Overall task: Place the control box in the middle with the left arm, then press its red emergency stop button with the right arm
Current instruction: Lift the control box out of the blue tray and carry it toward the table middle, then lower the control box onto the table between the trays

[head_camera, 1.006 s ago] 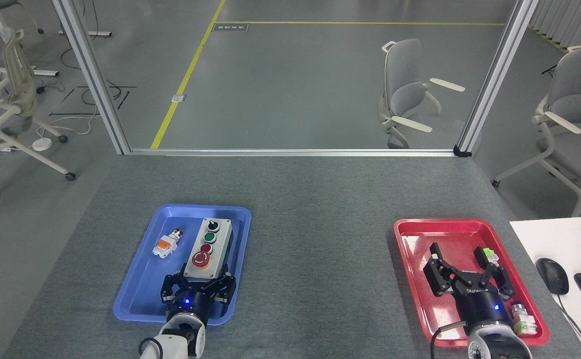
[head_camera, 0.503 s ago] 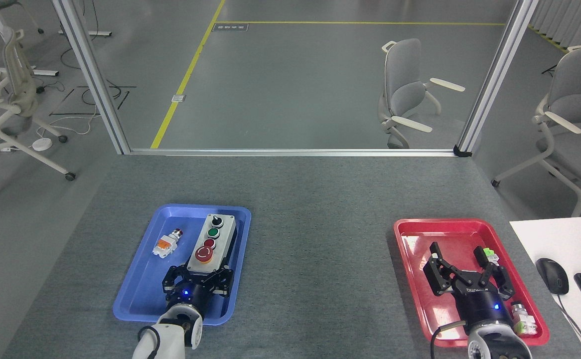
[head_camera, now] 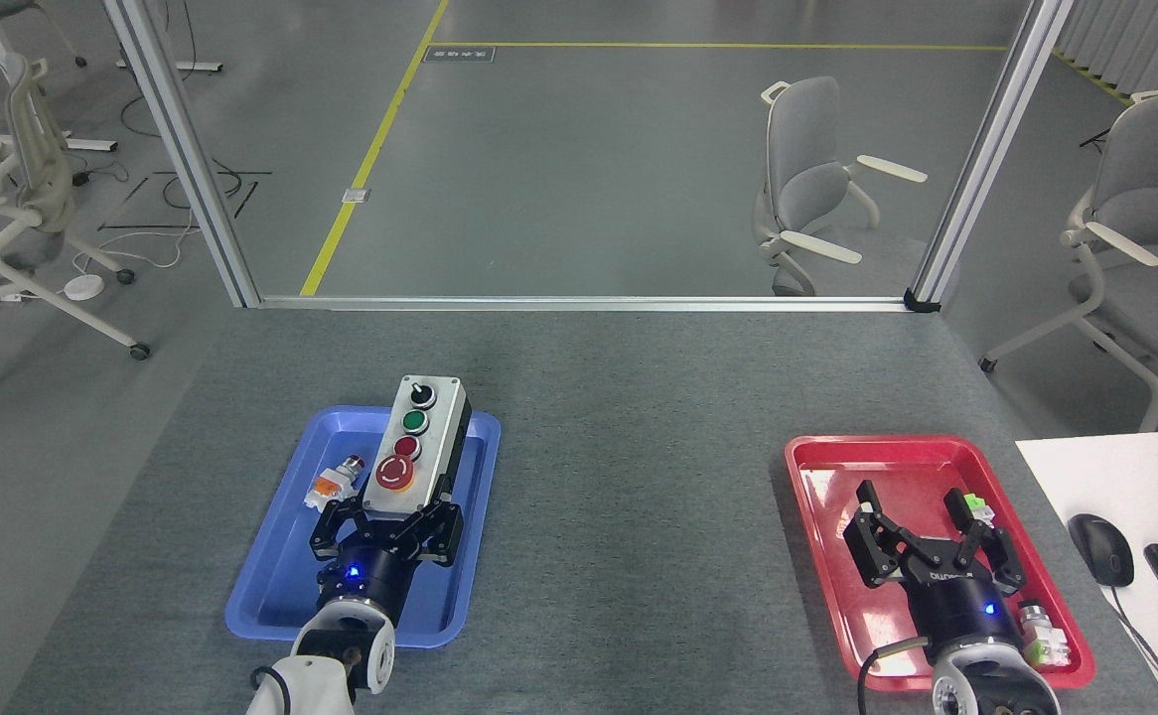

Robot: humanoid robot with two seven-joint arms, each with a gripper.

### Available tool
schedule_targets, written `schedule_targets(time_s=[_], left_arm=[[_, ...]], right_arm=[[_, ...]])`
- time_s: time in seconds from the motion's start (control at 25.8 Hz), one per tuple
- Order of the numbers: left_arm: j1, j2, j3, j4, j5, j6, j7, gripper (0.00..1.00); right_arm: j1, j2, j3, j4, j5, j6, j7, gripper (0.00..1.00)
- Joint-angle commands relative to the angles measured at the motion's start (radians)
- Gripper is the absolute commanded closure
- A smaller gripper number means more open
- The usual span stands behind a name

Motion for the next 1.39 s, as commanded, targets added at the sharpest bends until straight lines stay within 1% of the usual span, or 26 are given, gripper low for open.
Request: schedule_targets(time_s=[0.0,0.23,0.27,0.43,0.5,0.81,0.97,1.16,1.35], left_arm=[[0.043,-0.033,-0.036,-0.097,0.004,0.006,0.0,1.0],[0.042,-0.142,-0.157,-0.084,-0.01,0.035,0.0,1.0],[0.042,-0.143,-0.178,-0.08,-0.01,0.042,0.0,1.0],[0.008,-0.143,-0.326,-0.035,0.0,0.131,0.0,1.0],[-0.006,-0.145,-0.376,0.003,0.001,0.143,0.0,1.0],[-0.061,-0.148,-0.502,0.155,0.006,0.144,0.0,1.0],[-0.078,-0.148,-0.567,0.205,0.006,0.144,-0.003,1.0],[-0.093,-0.148,-0.617,0.236,0.006,0.14,-0.019,1.0],[-0.098,-0.148,-0.64,0.241,0.006,0.132,-0.034,1.0]], right_arm=[[0.0,0.0,0.0,0.0,-0.001,0.0,-0.001,0.01],[-0.001,0.0,0.0,0.0,-0.001,0.0,-0.001,0.01],[-0.001,0.002,0.0,0.0,-0.001,0.0,-0.001,0.01],[-0.003,0.002,0.002,0.002,0.001,0.0,-0.001,0.01],[-0.004,0.002,0.0,0.0,0.001,0.0,-0.001,0.01],[-0.004,0.0,0.003,0.002,-0.001,0.0,-0.001,0.01],[-0.007,0.002,0.003,0.002,0.001,0.0,-0.001,0.01],[-0.007,0.002,0.005,0.002,-0.001,0.0,-0.001,0.01],[-0.009,-0.002,0.002,0.002,-0.001,0.0,-0.001,0.01]])
